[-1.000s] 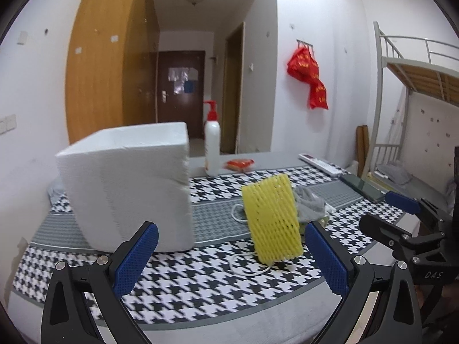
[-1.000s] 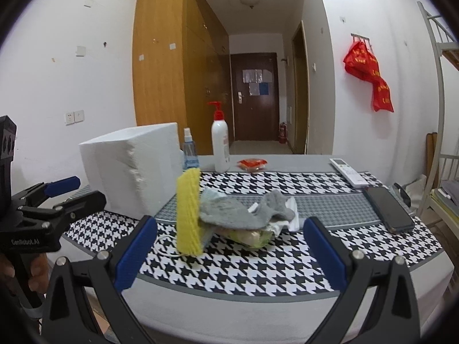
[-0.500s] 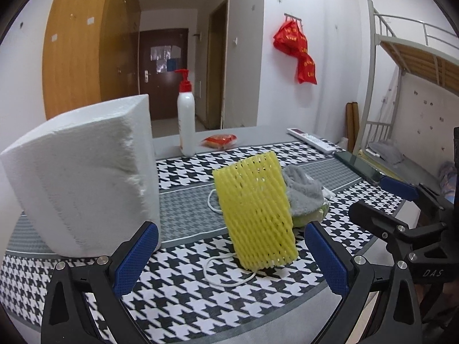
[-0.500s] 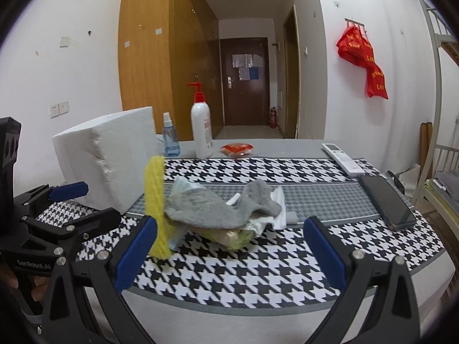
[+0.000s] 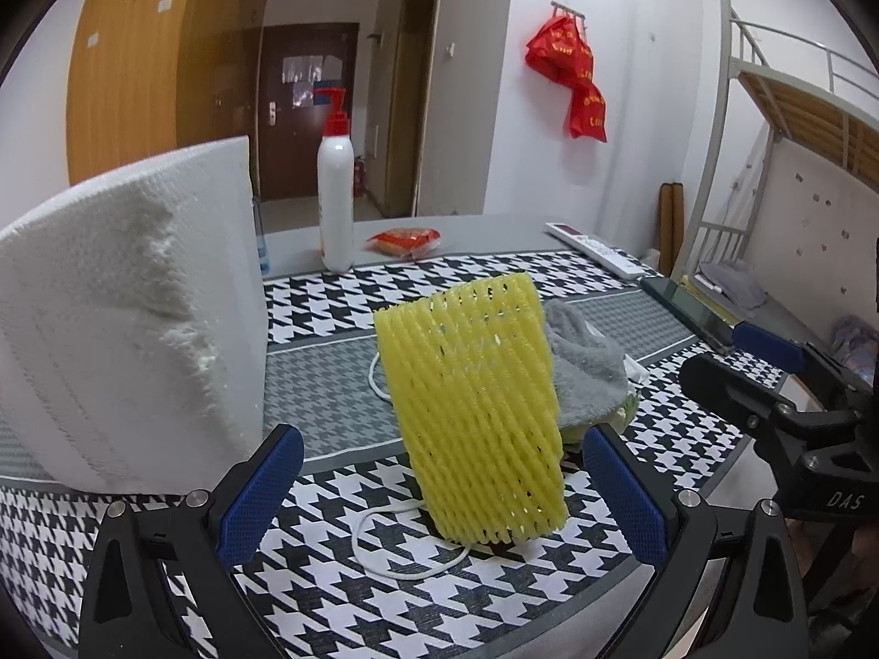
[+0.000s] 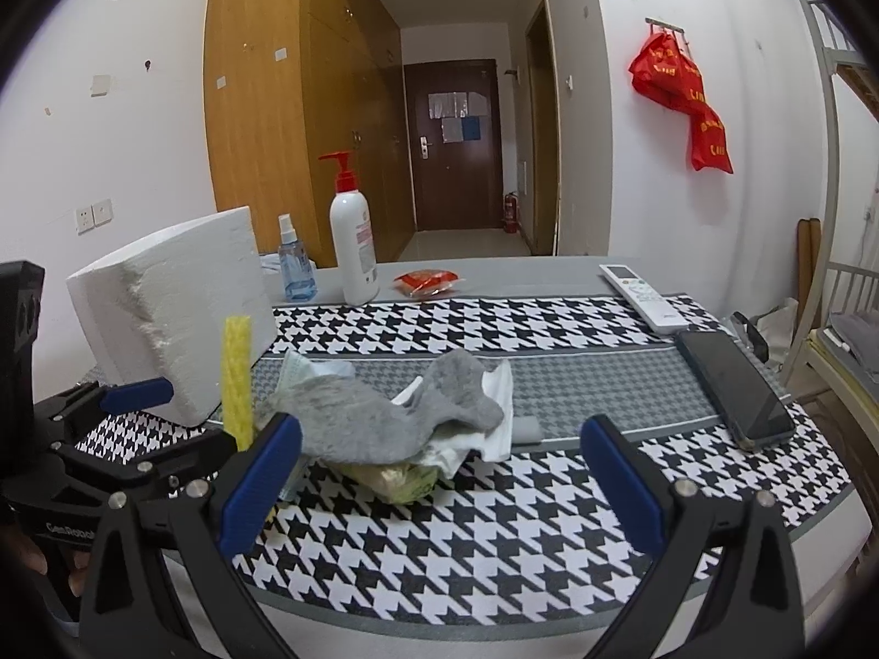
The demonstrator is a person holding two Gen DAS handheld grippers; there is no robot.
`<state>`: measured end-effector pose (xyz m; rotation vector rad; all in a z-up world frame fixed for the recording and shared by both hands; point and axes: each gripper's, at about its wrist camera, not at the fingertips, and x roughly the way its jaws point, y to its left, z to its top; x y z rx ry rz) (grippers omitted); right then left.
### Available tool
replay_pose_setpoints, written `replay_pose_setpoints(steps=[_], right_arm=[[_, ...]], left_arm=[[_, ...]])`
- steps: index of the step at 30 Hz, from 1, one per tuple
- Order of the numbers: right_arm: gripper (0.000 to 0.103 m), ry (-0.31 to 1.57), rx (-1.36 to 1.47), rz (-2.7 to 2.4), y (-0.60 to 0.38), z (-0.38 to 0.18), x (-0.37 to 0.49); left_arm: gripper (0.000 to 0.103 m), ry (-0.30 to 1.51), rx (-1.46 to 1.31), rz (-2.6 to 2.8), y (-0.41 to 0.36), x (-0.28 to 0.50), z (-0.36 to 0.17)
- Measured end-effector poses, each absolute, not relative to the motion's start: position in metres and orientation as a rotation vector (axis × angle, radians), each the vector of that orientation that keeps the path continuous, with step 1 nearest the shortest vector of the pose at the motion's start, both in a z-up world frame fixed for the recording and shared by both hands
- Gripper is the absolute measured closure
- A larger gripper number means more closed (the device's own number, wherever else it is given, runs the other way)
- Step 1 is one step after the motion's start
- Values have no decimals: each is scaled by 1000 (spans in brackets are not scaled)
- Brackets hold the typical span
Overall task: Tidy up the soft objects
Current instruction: 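Move the left tool to the yellow foam net and close on it, then reach the right tool into the pile and grasp the grey sock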
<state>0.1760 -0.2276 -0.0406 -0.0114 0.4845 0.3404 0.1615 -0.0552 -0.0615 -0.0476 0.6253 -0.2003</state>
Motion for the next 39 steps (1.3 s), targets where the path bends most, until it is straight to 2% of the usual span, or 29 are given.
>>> replay_pose_setpoints(steps=[4,5,8,10,12,14,17,21,25,32,34,36,39], right_arm=[[0,492,-14,348,-226,-43,181],[0,494,-17,350,-225,-43,181],[0,501,-16,356,-224,-45,185],[0,505,-12,368,-223,-45,188],[0,509,-14,374,-221,-46,191],[0,512,-17,384,-219,-46,192],[0,510,-26,396,-216,-46,192],[0,520,-33,408,-210,-47,194],[0,538,-27,476,-201,-48,195],[1,560,-43,534,-185,-51,199],[9,573,-55,542,-181,-53,201],[22,593,-67,541,-178,-56,204],[30,625,-74,552,-175,-61,209]], left_arm=[[12,655,-55,-237,-57,169,-65],[18,666,-60,-249,-57,171,-67],[21,695,-72,-271,-59,175,-71],[28,700,-65,-270,-60,177,-73],[43,710,-64,-284,-61,178,-74],[54,719,-66,-298,-62,179,-76],[63,719,-60,-302,-62,178,-77],[82,714,-50,-298,-58,176,-76],[89,699,-62,-306,-48,173,-73],[89,666,-66,-294,-35,165,-67],[89,661,-66,-303,-35,163,-67],[89,656,-69,-312,-33,162,-66],[89,648,-69,-315,-31,159,-65]])
